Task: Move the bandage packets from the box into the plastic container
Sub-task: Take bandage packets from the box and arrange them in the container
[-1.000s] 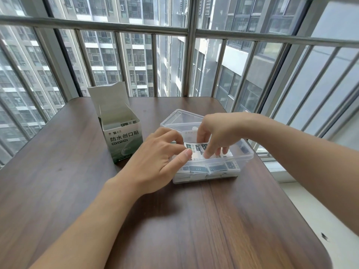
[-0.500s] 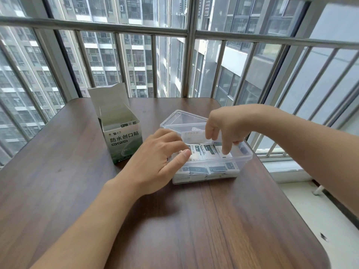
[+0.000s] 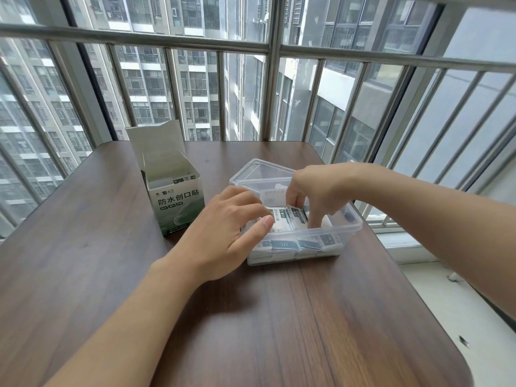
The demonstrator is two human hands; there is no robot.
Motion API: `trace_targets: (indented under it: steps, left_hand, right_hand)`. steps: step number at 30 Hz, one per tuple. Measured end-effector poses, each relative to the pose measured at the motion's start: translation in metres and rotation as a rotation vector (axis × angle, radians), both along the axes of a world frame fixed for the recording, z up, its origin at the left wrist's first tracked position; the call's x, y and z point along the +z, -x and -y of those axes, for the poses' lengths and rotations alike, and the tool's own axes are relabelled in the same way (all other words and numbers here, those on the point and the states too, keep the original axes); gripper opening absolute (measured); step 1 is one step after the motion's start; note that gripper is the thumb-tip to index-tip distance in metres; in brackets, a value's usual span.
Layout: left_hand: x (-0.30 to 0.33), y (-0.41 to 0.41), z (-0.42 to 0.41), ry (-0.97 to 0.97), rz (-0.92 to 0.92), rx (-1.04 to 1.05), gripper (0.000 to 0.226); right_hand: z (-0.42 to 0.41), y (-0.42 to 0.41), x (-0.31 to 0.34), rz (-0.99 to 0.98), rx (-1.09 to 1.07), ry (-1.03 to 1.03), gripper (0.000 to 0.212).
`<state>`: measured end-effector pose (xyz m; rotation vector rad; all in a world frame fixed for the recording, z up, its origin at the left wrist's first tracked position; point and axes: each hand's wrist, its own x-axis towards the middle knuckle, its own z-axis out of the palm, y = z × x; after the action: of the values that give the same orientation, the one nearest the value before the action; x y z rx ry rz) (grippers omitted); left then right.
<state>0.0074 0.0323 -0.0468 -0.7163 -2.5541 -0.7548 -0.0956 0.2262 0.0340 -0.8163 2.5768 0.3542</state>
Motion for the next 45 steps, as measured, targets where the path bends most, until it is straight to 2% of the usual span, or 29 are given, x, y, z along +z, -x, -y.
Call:
trace_targets:
  steps: [5, 8, 11, 13, 14, 15, 17, 19, 21, 22, 24, 26, 29, 33, 35, 36, 37, 38, 39, 43, 45]
  left_hand:
    - [-0.002, 0.002, 0.001, -0.002, -0.021, -0.007, 0.052]
    - [0.001, -0.001, 0.001, -0.092, -0.080, -0.007, 0.047]
    - [0.016, -0.007, 0.008, -0.303, -0.387, 0.138, 0.037]
    - [0.027, -0.011, 0.021, -0.448, -0.620, 0.312, 0.031]
    - [0.030, -0.011, 0.033, -0.496, -0.687, 0.420, 0.037]
    - [0.028, -0.007, 0.041, -0.553, -0.670, 0.504, 0.051]
    - [0.019, -0.002, 0.067, -0.625, -0.448, 0.573, 0.084]
    - [0.012, 0.000, 0.087, -0.692, -0.054, 0.471, 0.115]
    - [0.003, 0.005, 0.096, -0.639, 0.206, 0.422, 0.140]
    - [-0.003, 0.008, 0.096, -0.646, 0.276, 0.405, 0.144]
    - [-0.010, 0.013, 0.099, -0.765, 0.317, 0.354, 0.120]
    - [-0.017, 0.019, 0.104, -0.806, 0.260, 0.363, 0.089]
    - [-0.018, 0.021, 0.108, -0.782, 0.130, 0.385, 0.076]
    - [-0.015, 0.021, 0.108, -0.789, -0.048, 0.409, 0.073]
    - [-0.013, 0.022, 0.108, -0.786, -0.129, 0.431, 0.074]
    - [-0.010, 0.021, 0.107, -0.791, -0.157, 0.431, 0.074]
    - [-0.008, 0.020, 0.106, -0.796, -0.176, 0.422, 0.074]
    - [-0.006, 0.019, 0.106, -0.789, -0.193, 0.414, 0.075]
    - [-0.004, 0.017, 0.105, -0.772, -0.217, 0.408, 0.077]
    - [0.003, 0.014, 0.100, -0.712, -0.296, 0.309, 0.078]
    - [0.004, 0.014, 0.095, -0.687, -0.283, 0.259, 0.075]
  right_hand:
    - [0.004, -0.005, 0.006, 0.031, -0.048, 0.039, 0.050]
    - [0.004, -0.011, 0.021, 0.055, -0.103, 0.126, 0.058]
    - [0.012, -0.017, 0.048, 0.006, -0.049, 0.322, 0.047]
    - [0.024, -0.028, 0.061, -0.006, 0.004, 0.606, 0.026]
    - [0.036, -0.035, 0.064, 0.004, 0.036, 0.760, 0.018]
    - [0.045, -0.042, 0.066, 0.017, 0.065, 0.879, 0.015]
    - [0.074, -0.050, 0.065, -0.029, 0.174, 0.969, 0.015]
    - [0.102, -0.052, 0.063, -0.114, 0.256, 0.886, 0.017]
    - [0.126, -0.050, 0.060, -0.151, 0.285, 0.738, 0.021]
    - [0.134, -0.049, 0.056, -0.174, 0.291, 0.659, 0.023]
    - [0.150, -0.047, 0.048, -0.254, 0.326, 0.495, 0.026]
    - [0.159, -0.050, 0.044, -0.339, 0.352, 0.369, 0.034]
    - [0.160, -0.054, 0.046, -0.374, 0.318, 0.280, 0.044]
    - [0.153, -0.059, 0.051, -0.290, 0.303, 0.359, 0.046]
    - [0.145, -0.066, 0.054, -0.332, 0.296, 0.464, 0.032]
    - [0.140, -0.071, 0.054, -0.393, 0.292, 0.478, 0.017]
    - [0.135, -0.074, 0.050, -0.452, 0.282, 0.480, 0.025]
    - [0.132, -0.079, 0.047, -0.486, 0.269, 0.467, 0.041]
    - [0.128, -0.081, 0.043, -0.505, 0.272, 0.469, 0.046]
    - [0.116, -0.088, 0.038, -0.488, 0.303, 0.479, 0.030]
    - [0.115, -0.087, 0.034, -0.383, 0.288, 0.431, 0.047]
